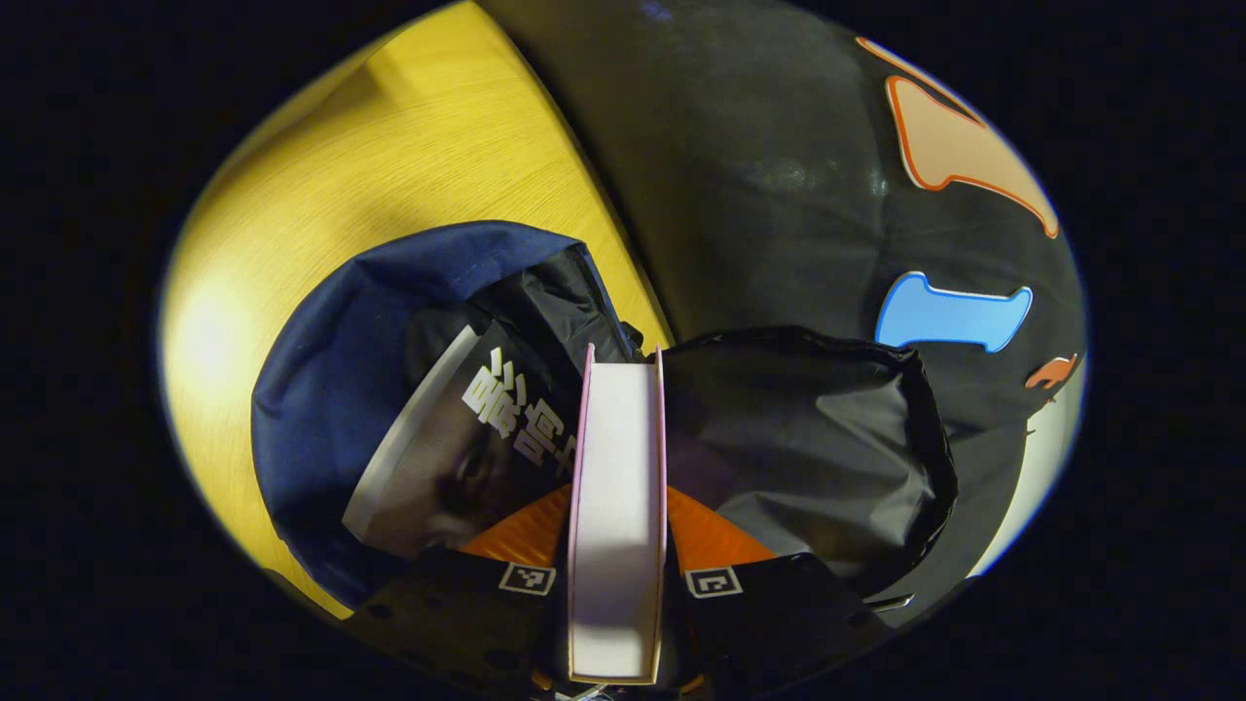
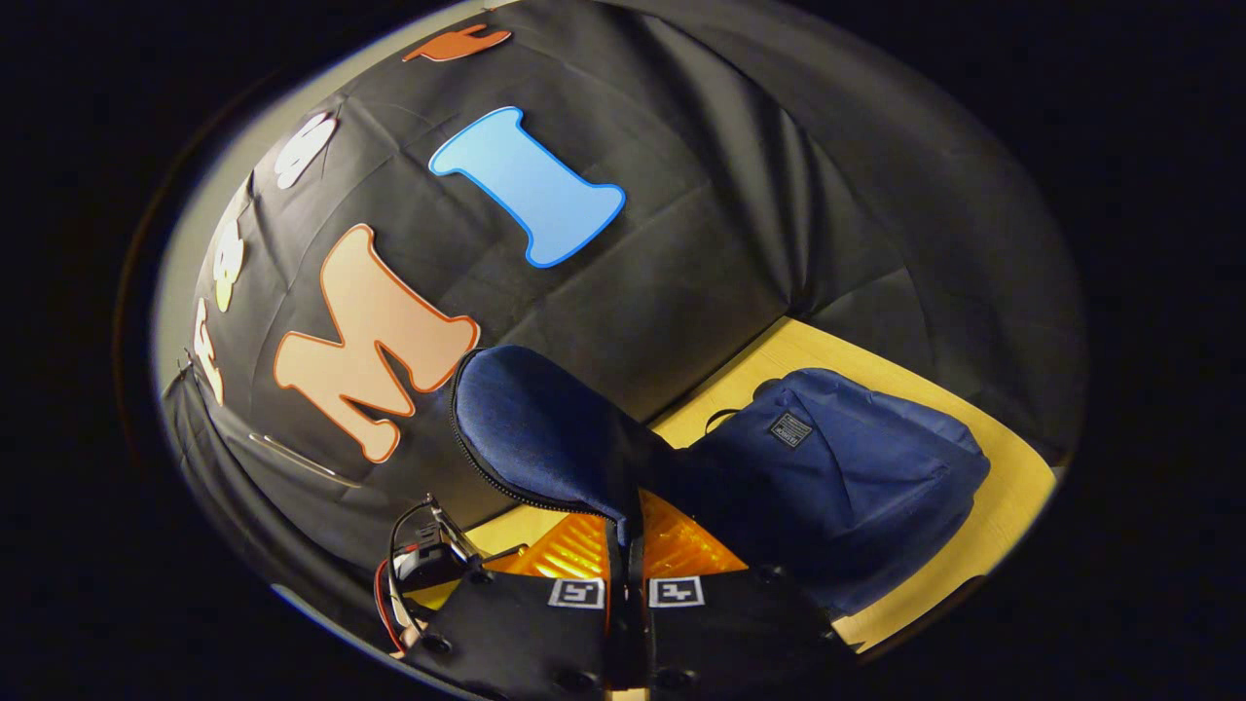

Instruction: Open the schoolbag, grab two books from the bookshelf and put them into the schoolbag.

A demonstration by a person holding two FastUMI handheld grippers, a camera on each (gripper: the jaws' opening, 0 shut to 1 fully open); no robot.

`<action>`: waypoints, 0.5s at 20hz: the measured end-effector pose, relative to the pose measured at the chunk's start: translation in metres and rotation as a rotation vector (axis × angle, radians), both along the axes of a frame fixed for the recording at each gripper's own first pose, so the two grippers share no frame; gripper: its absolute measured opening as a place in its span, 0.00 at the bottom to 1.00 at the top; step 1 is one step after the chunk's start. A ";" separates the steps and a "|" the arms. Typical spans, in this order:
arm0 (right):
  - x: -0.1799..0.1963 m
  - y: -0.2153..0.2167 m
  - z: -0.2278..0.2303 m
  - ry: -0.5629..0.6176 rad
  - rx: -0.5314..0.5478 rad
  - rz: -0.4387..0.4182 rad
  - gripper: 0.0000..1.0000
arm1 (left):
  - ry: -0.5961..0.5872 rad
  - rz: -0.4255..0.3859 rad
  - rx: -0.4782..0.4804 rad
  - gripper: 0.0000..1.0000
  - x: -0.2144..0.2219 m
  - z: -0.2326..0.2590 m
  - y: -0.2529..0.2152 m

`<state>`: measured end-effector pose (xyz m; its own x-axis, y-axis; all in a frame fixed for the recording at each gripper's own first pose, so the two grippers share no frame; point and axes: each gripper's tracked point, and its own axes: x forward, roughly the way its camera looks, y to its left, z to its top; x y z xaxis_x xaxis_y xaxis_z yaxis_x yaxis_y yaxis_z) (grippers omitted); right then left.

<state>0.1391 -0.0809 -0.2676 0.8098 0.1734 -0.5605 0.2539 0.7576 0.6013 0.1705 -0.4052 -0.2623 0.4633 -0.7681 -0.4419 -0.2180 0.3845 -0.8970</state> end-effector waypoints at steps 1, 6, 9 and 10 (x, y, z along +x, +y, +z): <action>0.000 0.000 0.000 0.001 -0.003 0.000 0.03 | -0.009 -0.010 0.008 0.36 -0.001 0.000 0.001; 0.002 0.001 -0.003 0.014 -0.029 0.011 0.00 | -0.087 -0.124 0.371 0.51 -0.006 -0.035 0.030; 0.002 0.001 -0.006 0.023 -0.040 0.016 0.00 | -0.144 -0.182 0.556 0.78 -0.005 -0.050 0.058; 0.001 0.002 -0.007 0.030 -0.044 0.023 0.05 | -0.149 -0.201 0.575 0.78 -0.007 -0.051 0.064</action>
<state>0.1403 -0.0789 -0.2749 0.7888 0.1665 -0.5917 0.2535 0.7888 0.5599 0.1638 -0.3411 -0.3132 0.4230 -0.5054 -0.7521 0.0208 0.8352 -0.5495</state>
